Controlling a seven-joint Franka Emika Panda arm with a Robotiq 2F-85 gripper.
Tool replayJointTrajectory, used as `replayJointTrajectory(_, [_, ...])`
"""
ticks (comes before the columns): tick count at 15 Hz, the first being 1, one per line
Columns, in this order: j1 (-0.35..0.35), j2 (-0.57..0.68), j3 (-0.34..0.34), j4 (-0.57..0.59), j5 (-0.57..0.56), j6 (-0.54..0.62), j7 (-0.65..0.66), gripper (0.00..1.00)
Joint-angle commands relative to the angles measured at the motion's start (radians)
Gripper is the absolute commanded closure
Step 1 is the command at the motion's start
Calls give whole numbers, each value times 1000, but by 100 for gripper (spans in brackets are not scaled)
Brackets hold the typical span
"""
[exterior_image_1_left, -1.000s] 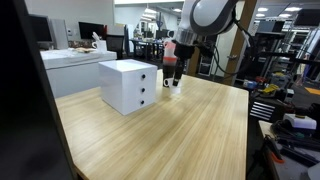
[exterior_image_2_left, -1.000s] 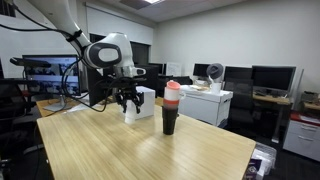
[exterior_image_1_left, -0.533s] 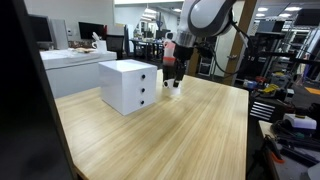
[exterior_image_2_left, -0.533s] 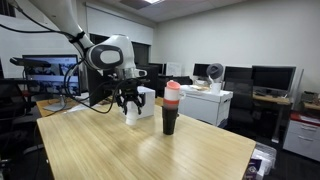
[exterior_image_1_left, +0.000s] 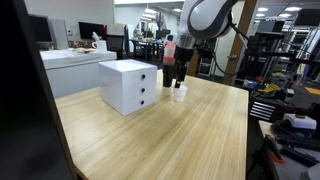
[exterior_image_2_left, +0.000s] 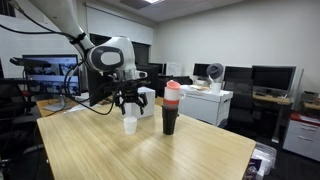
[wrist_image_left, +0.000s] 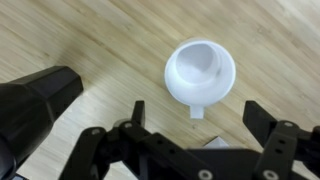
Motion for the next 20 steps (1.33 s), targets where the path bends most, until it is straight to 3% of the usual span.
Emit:
replayJointTrajectory(1, [-11,-4,12,20,-12,-9,-5,0])
replayJointTrajectory(6, [9,-55,-1,190,-74,-247,126,0])
replayJointTrajectory(9, [10,-89,5,316,-60,-440,165,0])
replayJointTrajectory(13, [9,-92,-2,488,-63,-612,235,0])
replayJointTrajectory(20, [-21,17,-50,721,-93,-755,410,0])
